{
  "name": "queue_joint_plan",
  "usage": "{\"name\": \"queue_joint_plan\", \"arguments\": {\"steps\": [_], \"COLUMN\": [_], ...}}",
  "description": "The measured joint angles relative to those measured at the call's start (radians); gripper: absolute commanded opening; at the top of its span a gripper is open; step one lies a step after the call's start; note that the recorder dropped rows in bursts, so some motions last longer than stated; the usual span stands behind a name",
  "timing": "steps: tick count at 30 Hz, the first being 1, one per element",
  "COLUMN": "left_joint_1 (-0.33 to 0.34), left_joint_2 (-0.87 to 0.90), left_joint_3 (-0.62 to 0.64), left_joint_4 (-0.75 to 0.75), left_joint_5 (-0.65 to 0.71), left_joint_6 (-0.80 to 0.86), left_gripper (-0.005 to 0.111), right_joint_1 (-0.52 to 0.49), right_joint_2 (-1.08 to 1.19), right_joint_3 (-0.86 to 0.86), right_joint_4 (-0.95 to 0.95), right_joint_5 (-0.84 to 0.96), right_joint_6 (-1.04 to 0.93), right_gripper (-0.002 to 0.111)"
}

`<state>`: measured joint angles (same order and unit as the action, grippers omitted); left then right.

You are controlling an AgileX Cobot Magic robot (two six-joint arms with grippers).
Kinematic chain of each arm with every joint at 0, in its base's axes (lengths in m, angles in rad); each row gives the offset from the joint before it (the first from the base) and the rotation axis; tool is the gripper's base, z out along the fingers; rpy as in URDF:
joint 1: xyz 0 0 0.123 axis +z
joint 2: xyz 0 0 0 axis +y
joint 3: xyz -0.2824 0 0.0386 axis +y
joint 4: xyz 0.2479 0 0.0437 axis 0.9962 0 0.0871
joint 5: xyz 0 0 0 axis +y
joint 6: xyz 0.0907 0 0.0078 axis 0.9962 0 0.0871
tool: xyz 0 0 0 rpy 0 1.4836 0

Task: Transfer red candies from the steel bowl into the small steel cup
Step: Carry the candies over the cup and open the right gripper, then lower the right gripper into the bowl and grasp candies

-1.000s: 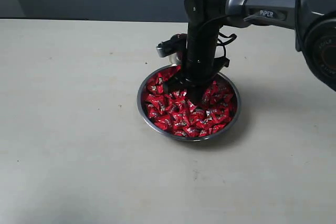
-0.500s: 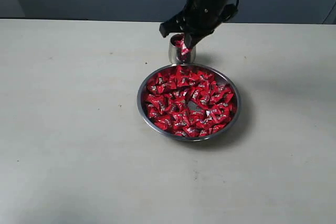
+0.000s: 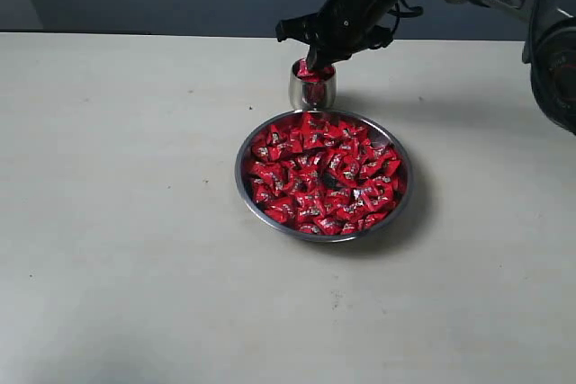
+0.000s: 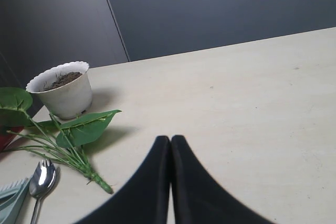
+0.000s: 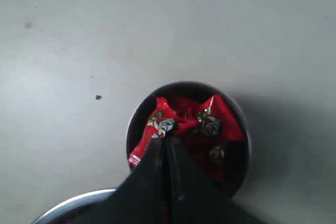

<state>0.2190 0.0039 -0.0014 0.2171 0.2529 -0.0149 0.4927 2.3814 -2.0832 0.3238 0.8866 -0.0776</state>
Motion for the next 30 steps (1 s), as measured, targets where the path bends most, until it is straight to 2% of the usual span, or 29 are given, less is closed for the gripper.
{"name": "queue_joint_plan", "arguments": {"steps": [1, 4, 5, 15, 22, 25, 30], "left_joint_1": [0.000, 0.000, 0.000, 0.000, 0.000, 0.000, 0.000], "left_joint_2": [0.000, 0.000, 0.000, 0.000, 0.000, 0.000, 0.000], "left_joint_3": [0.000, 0.000, 0.000, 0.000, 0.000, 0.000, 0.000], "left_joint_4": [0.000, 0.000, 0.000, 0.000, 0.000, 0.000, 0.000], "left_joint_5": [0.000, 0.000, 0.000, 0.000, 0.000, 0.000, 0.000], "left_joint_6": [0.000, 0.000, 0.000, 0.000, 0.000, 0.000, 0.000], "left_gripper": [0.000, 0.000, 0.000, 0.000, 0.000, 0.000, 0.000], "right_joint_1": [0.000, 0.000, 0.000, 0.000, 0.000, 0.014, 0.052], "right_joint_2": [0.003, 0.003, 0.003, -0.028, -0.076, -0.085, -0.141], "right_joint_3": [0.000, -0.014, -0.024, -0.102, -0.110, -0.081, 0.072], "right_joint_4": [-0.009, -0.016, -0.018, -0.033, -0.031, -0.029, -0.029], "right_joint_5": [-0.012, -0.016, -0.014, 0.123, 0.309, 0.321, 0.325], "right_joint_6": [0.000, 0.002, 0.002, 0.003, -0.028, -0.038, -0.066], "right_gripper": [0.005, 0.035, 0.038, 0.032, 0.032, 0.032, 0.032]}}
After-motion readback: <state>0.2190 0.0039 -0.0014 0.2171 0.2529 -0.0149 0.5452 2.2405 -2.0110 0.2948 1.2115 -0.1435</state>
